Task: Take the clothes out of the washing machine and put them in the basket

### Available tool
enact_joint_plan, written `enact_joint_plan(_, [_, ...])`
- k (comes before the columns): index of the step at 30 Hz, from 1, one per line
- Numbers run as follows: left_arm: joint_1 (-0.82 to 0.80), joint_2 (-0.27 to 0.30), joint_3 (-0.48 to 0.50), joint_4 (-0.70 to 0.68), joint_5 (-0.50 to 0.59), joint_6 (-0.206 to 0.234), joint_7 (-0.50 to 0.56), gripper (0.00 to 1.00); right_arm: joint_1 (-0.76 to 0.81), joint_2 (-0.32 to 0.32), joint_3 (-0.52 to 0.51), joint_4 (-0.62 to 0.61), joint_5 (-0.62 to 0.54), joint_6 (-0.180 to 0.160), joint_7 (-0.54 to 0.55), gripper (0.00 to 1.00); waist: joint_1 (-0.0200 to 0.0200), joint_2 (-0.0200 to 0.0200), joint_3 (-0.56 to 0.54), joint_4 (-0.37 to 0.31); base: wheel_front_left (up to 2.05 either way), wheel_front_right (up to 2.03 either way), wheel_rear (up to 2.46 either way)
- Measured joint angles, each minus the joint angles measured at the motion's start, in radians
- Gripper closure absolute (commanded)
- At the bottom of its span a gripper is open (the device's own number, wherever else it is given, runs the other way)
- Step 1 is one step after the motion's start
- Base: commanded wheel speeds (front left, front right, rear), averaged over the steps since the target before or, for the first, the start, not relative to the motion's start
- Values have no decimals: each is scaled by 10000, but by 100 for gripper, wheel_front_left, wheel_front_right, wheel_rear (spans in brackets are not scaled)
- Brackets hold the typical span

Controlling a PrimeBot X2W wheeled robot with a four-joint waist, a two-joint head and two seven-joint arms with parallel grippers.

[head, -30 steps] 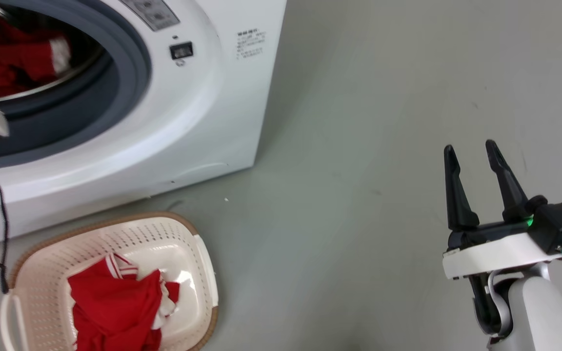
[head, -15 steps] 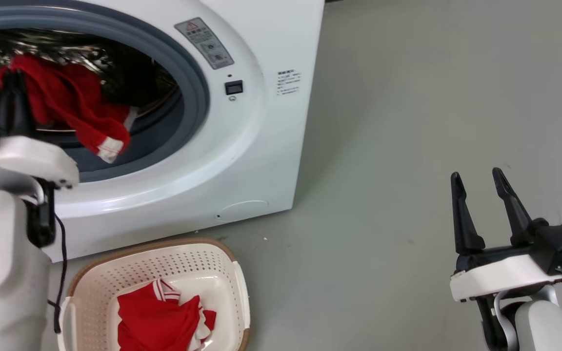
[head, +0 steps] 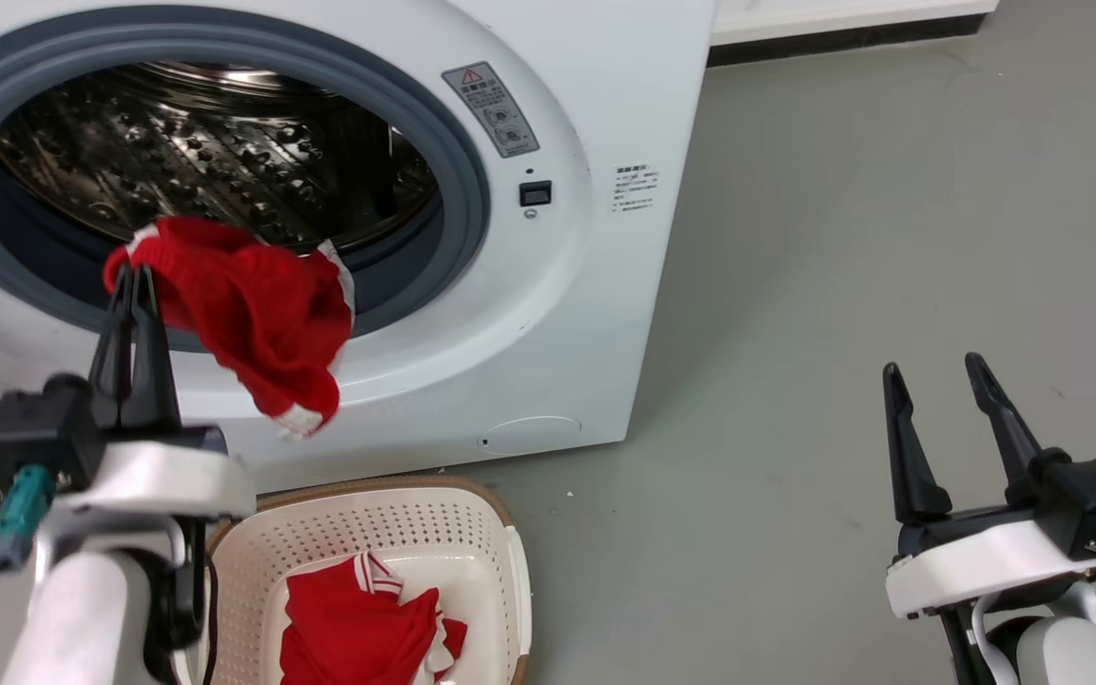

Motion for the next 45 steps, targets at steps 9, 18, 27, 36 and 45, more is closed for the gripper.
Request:
enact_joint_plan(9, [2049, -483, -174, -1638, -144, 589, 516, 100, 286, 0, -48, -341, -123, 0, 261, 0, 1, 0, -42, 502, 0, 0, 0])
enact_joint_plan(18, [3166, -1258, -430, -136, -947, 546, 370, 100, 227, 4, -25, -648, -196, 0, 389, 0, 2, 0, 426, 769, 0, 0, 0])
enact_joint_plan(27, [2573, -1939, -546, 3300, -1670, -203, -545, 100, -221, 0, 6, -819, -276, 0, 416, 0, 3, 0, 1292, 680, 0, 0, 0])
enact_joint_plan(36, [1249, -2220, -293, 6220, -1988, -715, -941, 100, -731, -2, -12, -890, -180, 0, 274, 0, 3, 0, 2490, 397, 0, 0, 0])
enact_joint_plan(45, [-815, -2067, 268, 7898, -1760, -1106, -1018, 100, -1535, -2, 169, -953, -105, 0, 56, 0, 4, 0, 4056, 205, 0, 0, 0])
